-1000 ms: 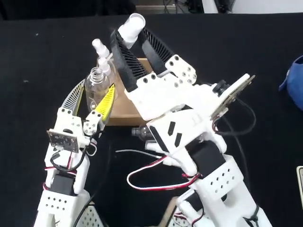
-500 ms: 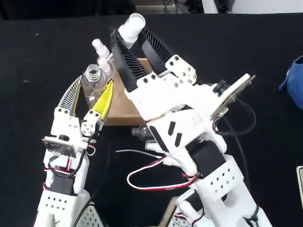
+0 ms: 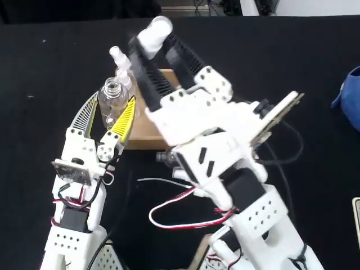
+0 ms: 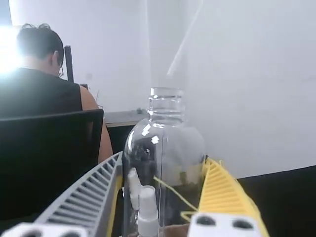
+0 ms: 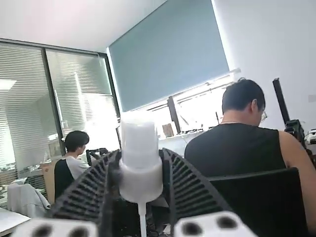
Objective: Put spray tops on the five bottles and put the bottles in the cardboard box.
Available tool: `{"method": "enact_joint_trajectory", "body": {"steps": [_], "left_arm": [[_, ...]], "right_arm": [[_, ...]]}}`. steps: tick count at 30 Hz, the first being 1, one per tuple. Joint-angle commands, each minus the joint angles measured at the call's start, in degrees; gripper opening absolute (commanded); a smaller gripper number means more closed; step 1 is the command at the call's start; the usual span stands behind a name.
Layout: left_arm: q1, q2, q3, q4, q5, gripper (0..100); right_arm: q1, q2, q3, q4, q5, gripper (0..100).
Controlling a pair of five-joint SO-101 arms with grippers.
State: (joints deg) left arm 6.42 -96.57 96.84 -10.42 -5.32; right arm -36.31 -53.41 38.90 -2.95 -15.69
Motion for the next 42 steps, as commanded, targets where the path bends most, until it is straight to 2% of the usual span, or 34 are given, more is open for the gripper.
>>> {"method": "enact_joint_trajectory", "body": {"steps": [1,12,24,31,42], "left_arm": [[0.5,-1.0,1.0,-3.6,0.0,3],[0.4,-0.9,1.0,-1.6,-0.1,3],[0.5,-0.9,1.0,-0.9,0.0,3],[0.5,-0.9,1.0,-0.9,0.0,3],[0.4,-0.9,1.0,-0.9,-0.1,3]], "right_arm": [[-2.7,2.7,0.0,-3.4,-0.3,1.1],[-3.0,3.8,-0.4,-3.3,-0.3,1.1],[-2.8,-5.1,1.9,-3.3,-0.2,1.1],[3.1,-5.1,1.9,-1.8,-0.2,1.1],[0.5,-4.9,1.5,-0.2,-0.2,1.1]]}}
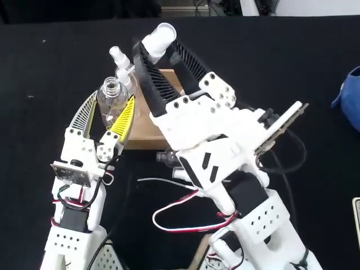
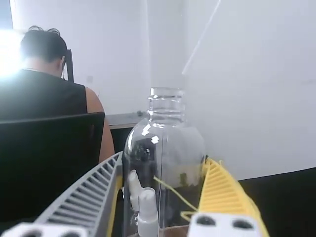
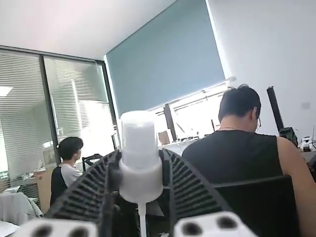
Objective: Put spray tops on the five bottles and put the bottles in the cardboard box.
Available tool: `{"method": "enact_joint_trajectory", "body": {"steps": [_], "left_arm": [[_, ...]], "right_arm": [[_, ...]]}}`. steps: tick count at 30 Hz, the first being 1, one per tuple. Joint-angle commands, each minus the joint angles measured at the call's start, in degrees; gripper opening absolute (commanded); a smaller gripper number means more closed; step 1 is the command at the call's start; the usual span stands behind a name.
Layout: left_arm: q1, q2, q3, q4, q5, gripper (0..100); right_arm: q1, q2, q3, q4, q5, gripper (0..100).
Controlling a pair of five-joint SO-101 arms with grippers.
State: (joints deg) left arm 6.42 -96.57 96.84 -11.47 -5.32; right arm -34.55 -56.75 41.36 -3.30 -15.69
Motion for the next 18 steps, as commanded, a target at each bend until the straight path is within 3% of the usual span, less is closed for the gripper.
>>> {"method": "enact_joint_trajectory", "body": {"steps": [1,15,18], "left_arm": [[0.4,-0.9,1.0,0.2,-0.1,3],[0.4,-0.9,1.0,0.2,0.0,3],[0.4,-0.9,1.0,0.2,0.0,3]], "right_arm": [[-1.4,-1.2,-0.9,0.2,-0.2,1.1],[-1.6,7.3,-3.5,0.7,-0.2,1.1],[-1.8,7.6,-3.8,3.0,3.7,1.2]]}}
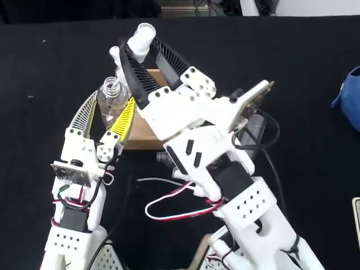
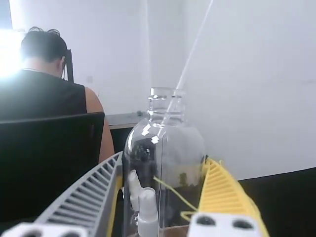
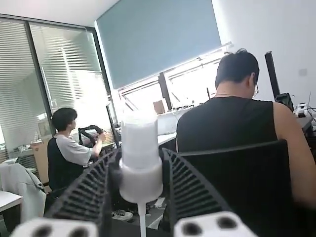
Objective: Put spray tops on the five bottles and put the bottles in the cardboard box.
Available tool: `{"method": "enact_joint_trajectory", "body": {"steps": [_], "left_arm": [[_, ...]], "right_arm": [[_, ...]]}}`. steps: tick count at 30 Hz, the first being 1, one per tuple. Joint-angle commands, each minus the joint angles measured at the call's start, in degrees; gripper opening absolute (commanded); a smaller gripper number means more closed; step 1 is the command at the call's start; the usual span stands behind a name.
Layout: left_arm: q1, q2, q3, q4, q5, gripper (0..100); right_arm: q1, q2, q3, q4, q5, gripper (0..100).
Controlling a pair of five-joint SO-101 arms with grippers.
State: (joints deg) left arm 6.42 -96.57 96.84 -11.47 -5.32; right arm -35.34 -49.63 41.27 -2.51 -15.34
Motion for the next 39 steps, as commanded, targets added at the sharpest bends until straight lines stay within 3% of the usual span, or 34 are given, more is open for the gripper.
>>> {"method": "enact_joint_trajectory", "body": {"steps": [1,6,10,15,24,39], "left_arm": [[0.4,-0.9,1.0,0.2,0.0,3],[0.5,-0.9,1.0,0.2,0.0,3],[0.5,-0.9,1.0,0.2,0.0,3],[0.5,-0.9,1.0,0.2,0.0,3],[0.5,-0.9,1.0,0.2,0.0,3],[0.4,-0.4,1.0,0.3,0.0,3]], "right_arm": [[-1.9,0.6,-4.8,4.0,5.5,1.2],[-9.1,0.6,-10.2,15.6,9.8,1.2],[-13.0,0.6,-11.1,18.6,9.9,5.4],[-11.8,2.5,-11.4,18.7,9.9,15.5],[-9.8,5.8,-12.8,17.7,9.7,15.5],[-8.9,-10.4,-6.9,18.2,9.5,12.0]]}}
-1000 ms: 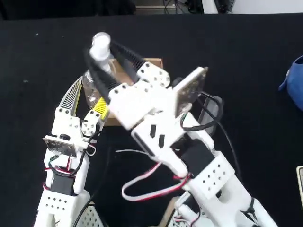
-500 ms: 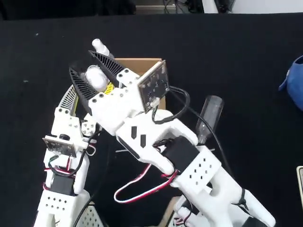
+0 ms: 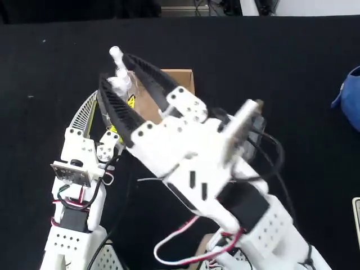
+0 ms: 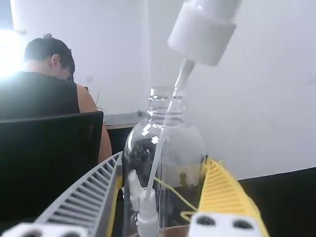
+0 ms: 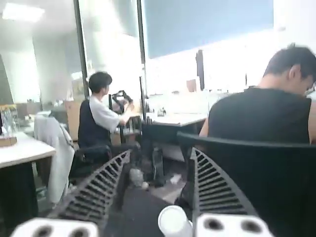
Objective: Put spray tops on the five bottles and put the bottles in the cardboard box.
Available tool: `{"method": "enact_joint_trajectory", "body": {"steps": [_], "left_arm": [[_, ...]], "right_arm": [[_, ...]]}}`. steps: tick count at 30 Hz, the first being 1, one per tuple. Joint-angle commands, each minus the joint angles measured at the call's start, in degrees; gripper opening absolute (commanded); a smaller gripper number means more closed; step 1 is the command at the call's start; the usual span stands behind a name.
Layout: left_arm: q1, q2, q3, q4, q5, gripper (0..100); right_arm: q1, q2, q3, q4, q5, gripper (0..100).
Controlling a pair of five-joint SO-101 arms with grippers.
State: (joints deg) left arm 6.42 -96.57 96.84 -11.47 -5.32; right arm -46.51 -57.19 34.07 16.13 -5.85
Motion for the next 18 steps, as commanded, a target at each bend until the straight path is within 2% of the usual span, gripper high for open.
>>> {"method": "enact_joint_trajectory", "body": {"steps": [1,3,5,11,14,18], "left_arm": [[0.4,-0.4,1.0,0.3,0.0,3],[0.2,-0.4,1.0,0.3,0.0,3],[0.2,-0.4,1.0,0.3,0.0,3],[0.1,-0.4,1.0,0.3,0.0,3],[0.1,-0.4,1.0,0.3,0.0,3],[0.1,-0.4,1.0,0.3,0.0,3]], "right_arm": [[2.5,-3.1,0.7,-0.4,0.0,8.0],[2.9,-3.4,1.0,-0.3,0.0,0.5],[2.9,-3.6,0.6,3.2,0.2,2.3],[2.9,-3.2,-10.0,26.8,0.8,1.0],[2.9,-1.6,-13.8,30.7,4.7,1.0],[2.9,2.2,-16.6,32.8,5.7,1.0]]}}
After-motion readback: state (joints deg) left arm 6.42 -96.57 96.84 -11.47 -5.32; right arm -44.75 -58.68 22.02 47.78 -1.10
